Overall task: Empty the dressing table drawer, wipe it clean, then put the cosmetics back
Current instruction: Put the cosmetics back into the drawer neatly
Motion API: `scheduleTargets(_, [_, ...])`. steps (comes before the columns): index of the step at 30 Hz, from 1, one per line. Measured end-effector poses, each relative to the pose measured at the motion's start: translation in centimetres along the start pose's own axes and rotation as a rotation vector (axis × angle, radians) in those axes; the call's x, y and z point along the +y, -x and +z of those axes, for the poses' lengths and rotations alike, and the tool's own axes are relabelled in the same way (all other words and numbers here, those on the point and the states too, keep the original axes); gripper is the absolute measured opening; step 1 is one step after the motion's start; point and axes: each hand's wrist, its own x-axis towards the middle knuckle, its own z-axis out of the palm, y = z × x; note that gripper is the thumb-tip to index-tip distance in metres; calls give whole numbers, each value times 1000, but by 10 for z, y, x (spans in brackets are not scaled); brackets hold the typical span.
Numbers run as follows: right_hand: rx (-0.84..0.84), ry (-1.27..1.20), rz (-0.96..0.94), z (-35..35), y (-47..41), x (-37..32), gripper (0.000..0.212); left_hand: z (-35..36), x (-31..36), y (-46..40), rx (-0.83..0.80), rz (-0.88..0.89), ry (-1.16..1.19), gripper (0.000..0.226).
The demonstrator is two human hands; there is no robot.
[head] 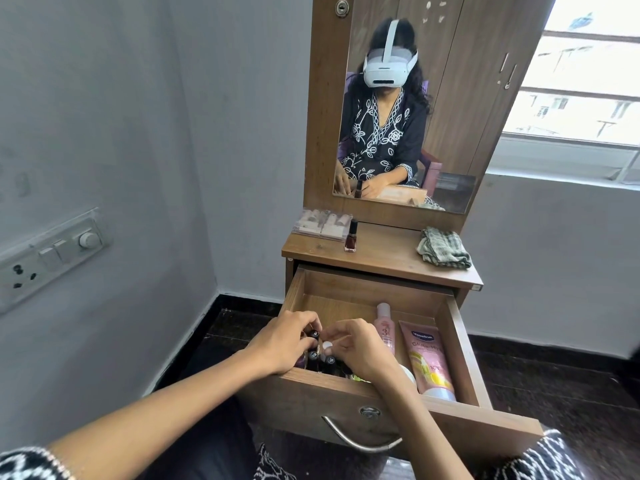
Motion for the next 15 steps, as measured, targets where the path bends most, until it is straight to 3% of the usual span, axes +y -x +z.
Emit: scheduleTargets(15, [90,-87,-17,-1,2,-3,15,-1,4,3,52,19,-33,22])
